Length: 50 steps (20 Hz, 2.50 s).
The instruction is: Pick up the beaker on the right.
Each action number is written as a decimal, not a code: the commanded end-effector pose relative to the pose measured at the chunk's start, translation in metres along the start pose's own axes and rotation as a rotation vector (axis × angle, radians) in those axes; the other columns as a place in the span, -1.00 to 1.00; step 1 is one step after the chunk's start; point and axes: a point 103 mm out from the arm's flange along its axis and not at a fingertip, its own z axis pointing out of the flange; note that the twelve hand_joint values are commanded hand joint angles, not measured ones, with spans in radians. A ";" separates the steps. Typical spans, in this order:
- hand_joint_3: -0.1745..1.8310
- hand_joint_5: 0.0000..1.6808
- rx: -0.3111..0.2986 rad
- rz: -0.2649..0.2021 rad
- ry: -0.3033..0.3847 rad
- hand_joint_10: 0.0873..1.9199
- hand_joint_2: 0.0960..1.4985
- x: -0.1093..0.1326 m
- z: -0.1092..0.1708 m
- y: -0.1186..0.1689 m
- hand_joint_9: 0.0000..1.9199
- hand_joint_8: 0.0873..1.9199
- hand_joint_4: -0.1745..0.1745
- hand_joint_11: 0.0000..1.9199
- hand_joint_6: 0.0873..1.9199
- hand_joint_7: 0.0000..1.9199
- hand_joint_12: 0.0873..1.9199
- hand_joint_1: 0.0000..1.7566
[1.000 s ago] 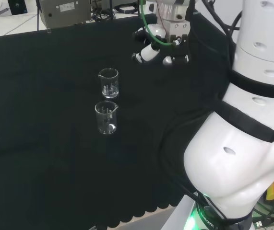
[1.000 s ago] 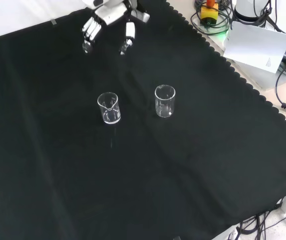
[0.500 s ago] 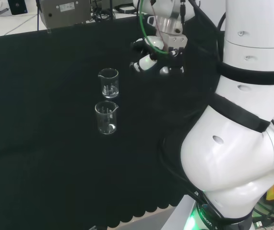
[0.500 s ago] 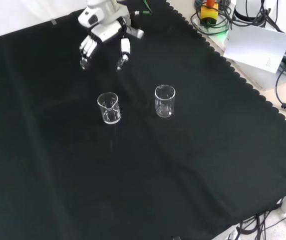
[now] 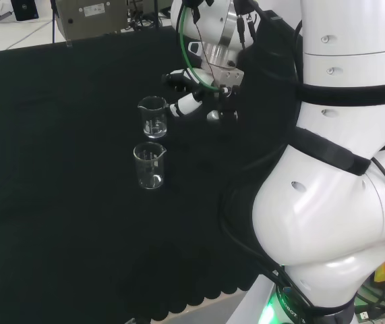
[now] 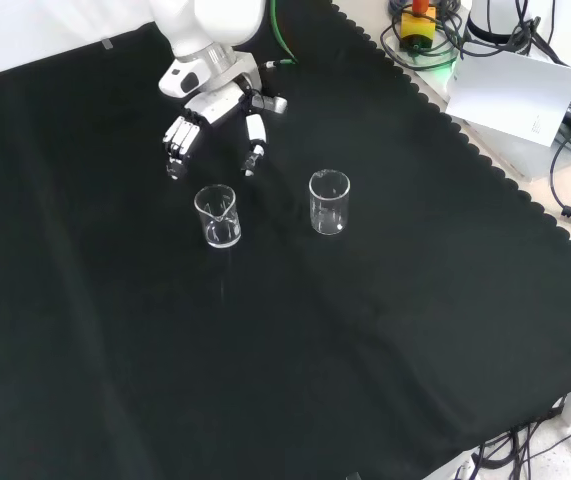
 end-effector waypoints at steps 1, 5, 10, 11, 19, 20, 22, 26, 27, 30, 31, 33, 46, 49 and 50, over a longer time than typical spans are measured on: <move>-0.23 -0.58 -0.057 -0.041 0.129 -0.41 -0.36 -0.004 0.015 0.012 -0.51 -0.36 -0.16 -0.78 -1.00 -0.68 0.38 -0.12; -0.24 -0.59 -0.067 -0.074 0.237 -0.41 -0.38 -0.007 0.027 0.018 -0.50 -0.36 -0.17 -0.77 -1.00 -0.66 0.38 -0.13; -0.25 -0.60 -0.075 -0.114 0.282 -0.43 -0.39 -0.003 0.037 0.027 -0.55 -0.36 -0.16 -0.81 -1.00 -0.72 0.38 -0.14; -0.25 -0.60 -0.067 -0.122 0.302 -0.43 -0.39 -0.003 0.039 0.029 -0.55 -0.36 -0.15 -0.82 -1.00 -0.72 0.38 -0.14; -0.26 -0.68 -0.084 -0.128 0.350 -0.44 -0.40 -0.002 0.054 0.038 -0.60 -0.38 -0.08 -0.85 -1.00 -0.77 0.38 -0.09; -0.26 -0.67 -0.090 -0.128 0.353 -0.44 -0.40 -0.002 0.055 0.039 -0.59 -0.38 -0.08 -0.85 -1.00 -0.77 0.38 -0.09; -0.26 -0.64 -0.096 -0.130 0.360 -0.43 -0.40 -0.002 0.057 0.041 -0.57 -0.37 -0.09 -0.86 -1.00 -0.75 0.39 -0.08; -0.26 -0.58 -0.101 -0.136 0.367 -0.41 -0.40 0.000 0.062 0.044 -0.52 -0.35 -0.09 -0.84 -1.00 -0.69 0.39 -0.06; -0.25 -0.57 -0.100 -0.134 0.371 -0.41 -0.40 0.000 0.064 0.044 -0.51 -0.34 -0.10 -0.84 -1.00 -0.68 0.39 -0.06; -0.25 -0.53 -0.100 -0.136 0.379 -0.42 -0.40 0.001 0.066 0.046 -0.48 -0.34 -0.10 -0.83 -1.00 -0.65 0.39 -0.04; -0.25 -0.50 -0.102 -0.137 0.377 -0.43 -0.41 0.002 0.066 0.047 -0.47 -0.34 -0.10 -0.83 -1.00 -0.65 0.38 -0.03; -0.24 -0.47 -0.120 -0.133 0.382 -0.44 -0.41 0.002 0.067 0.048 -0.46 -0.34 -0.11 -0.82 -1.00 -0.64 0.38 -0.02; -0.23 -0.41 -0.169 -0.136 0.410 -0.46 -0.41 0.007 0.075 0.055 -0.49 -0.35 -0.14 -0.83 -1.00 -0.63 0.37 0.01; -0.23 -0.40 -0.157 -0.140 0.408 -0.47 -0.41 0.008 0.077 0.057 -0.49 -0.35 -0.14 -0.83 -1.00 -0.64 0.37 0.01; -0.23 -0.40 -0.156 -0.138 0.408 -0.47 -0.41 0.009 0.077 0.057 -0.49 -0.35 -0.14 -0.83 -1.00 -0.64 0.37 0.01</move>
